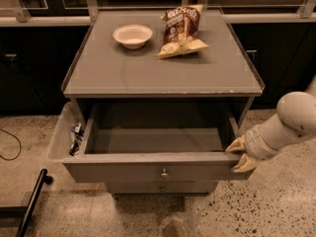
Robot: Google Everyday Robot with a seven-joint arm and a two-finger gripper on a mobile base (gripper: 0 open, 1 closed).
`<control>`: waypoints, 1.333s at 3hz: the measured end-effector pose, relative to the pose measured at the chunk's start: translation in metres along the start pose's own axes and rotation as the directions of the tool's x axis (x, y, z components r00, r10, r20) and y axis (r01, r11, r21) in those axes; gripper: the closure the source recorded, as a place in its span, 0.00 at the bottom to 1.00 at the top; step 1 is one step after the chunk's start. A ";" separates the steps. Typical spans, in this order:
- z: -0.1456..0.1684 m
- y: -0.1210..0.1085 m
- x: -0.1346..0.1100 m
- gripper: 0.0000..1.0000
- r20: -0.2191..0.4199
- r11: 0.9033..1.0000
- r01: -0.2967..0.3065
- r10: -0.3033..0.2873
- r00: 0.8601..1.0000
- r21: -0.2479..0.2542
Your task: Open top drawer
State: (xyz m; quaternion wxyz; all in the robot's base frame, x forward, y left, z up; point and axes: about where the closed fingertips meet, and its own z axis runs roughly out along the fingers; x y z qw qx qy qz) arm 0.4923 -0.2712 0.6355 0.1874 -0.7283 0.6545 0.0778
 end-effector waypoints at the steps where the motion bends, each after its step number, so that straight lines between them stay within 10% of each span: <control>1: 0.000 0.000 0.000 0.83 0.000 1.000 0.000 0.000 1.000 0.000; 3: 0.000 0.001 -0.001 0.37 0.005 1.000 0.002 -0.002 1.000 -0.004; 4: -0.002 0.020 0.000 0.41 0.047 1.000 0.008 -0.008 0.999 -0.008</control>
Offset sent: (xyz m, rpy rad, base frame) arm 0.0000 0.0000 0.0000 0.0000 0.0000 0.0000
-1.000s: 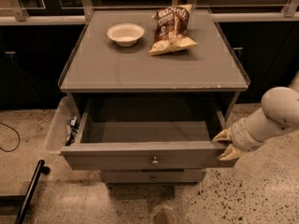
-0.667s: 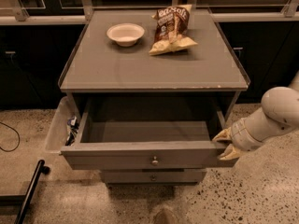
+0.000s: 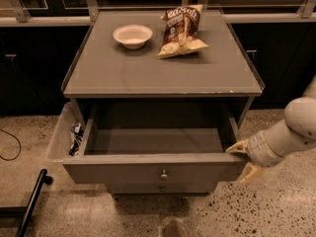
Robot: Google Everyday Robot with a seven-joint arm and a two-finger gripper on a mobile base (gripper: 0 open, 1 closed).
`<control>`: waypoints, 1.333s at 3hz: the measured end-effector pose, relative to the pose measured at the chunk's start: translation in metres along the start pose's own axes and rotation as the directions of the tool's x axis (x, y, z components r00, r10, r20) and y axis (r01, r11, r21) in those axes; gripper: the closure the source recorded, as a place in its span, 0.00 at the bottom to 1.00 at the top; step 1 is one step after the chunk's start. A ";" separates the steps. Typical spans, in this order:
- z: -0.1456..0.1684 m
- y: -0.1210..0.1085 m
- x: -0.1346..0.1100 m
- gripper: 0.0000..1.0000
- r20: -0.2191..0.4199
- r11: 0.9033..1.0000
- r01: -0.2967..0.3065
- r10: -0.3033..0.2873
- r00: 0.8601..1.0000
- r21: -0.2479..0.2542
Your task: Open top drawer
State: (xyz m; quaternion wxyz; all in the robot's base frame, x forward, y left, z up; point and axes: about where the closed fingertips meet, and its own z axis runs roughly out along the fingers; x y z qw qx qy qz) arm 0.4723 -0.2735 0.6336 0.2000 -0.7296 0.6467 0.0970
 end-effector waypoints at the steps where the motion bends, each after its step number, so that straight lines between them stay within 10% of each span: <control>1: -0.004 0.010 -0.004 0.64 0.019 1.000 0.005 -0.005 1.000 0.007; 3: -0.014 0.029 -0.009 1.00 0.031 0.999 0.022 -0.023 0.999 0.023; 4: -0.015 0.046 -0.009 1.00 0.042 0.999 0.027 -0.028 0.999 0.028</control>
Offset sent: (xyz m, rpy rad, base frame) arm -0.0929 -0.0192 0.0464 0.0727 -0.0936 0.0398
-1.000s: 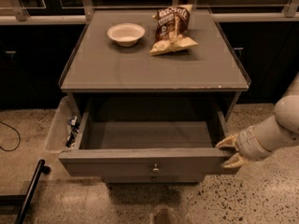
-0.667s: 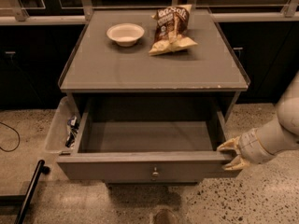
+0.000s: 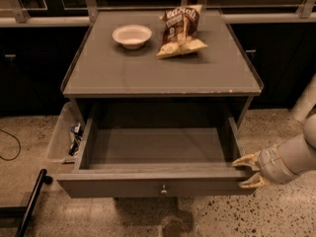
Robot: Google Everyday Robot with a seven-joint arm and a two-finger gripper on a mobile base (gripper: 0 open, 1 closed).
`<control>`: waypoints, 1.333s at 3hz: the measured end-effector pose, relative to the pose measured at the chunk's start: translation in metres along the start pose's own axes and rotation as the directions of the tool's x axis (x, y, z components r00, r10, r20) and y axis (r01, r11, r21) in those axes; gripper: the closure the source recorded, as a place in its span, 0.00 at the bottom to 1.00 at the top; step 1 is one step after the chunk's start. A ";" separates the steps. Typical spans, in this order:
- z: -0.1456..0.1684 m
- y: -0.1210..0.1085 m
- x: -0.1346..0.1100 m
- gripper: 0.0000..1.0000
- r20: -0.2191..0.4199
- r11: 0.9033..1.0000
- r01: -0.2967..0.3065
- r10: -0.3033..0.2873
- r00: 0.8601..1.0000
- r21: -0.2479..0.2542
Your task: Open top drawer
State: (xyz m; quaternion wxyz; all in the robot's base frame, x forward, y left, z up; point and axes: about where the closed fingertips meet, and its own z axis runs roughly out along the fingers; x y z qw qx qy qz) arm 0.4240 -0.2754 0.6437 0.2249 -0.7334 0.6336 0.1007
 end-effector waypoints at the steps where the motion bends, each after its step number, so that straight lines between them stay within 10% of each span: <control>1: 0.000 0.001 0.000 0.81 0.000 1.000 0.000 0.000 1.000 0.000; 3: 0.001 -0.001 -0.006 0.34 0.042 1.000 0.009 -0.009 0.999 0.001; 4: 0.000 0.017 -0.010 0.38 0.086 1.000 0.018 -0.016 0.996 -0.013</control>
Offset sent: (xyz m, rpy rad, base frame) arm -0.0006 0.0000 0.0000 0.0000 0.0000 0.0000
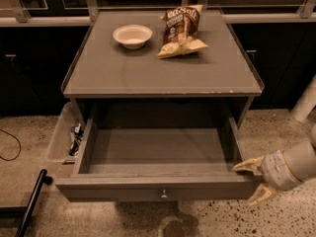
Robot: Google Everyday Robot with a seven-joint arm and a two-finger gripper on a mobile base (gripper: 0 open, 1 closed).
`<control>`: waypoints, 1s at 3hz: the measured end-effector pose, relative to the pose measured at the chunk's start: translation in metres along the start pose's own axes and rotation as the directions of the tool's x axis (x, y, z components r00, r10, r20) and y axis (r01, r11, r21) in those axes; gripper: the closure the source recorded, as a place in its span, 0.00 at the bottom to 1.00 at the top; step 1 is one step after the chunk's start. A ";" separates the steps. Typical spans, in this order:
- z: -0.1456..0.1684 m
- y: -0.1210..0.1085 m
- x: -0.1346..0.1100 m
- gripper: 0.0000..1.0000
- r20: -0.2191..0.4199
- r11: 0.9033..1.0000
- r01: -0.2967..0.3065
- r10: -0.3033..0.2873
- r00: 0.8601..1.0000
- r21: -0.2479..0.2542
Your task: Open top drawer
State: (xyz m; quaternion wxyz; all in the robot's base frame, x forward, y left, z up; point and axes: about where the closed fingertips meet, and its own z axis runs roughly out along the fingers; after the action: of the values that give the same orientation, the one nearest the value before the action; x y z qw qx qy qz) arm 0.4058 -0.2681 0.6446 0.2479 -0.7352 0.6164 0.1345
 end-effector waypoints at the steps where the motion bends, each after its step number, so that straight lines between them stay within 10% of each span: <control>1: -0.010 0.019 -0.004 0.62 0.024 1.000 0.015 -0.015 1.000 0.000; 3: -0.036 0.041 -0.006 1.00 0.036 0.999 0.032 -0.032 0.999 0.009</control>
Offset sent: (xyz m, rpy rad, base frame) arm -0.0521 -0.0241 0.0298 0.0333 -0.0253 0.0306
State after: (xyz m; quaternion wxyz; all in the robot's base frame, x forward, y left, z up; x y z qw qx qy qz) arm 0.3606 -0.2870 0.6692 0.2643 -0.7413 0.6006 0.1410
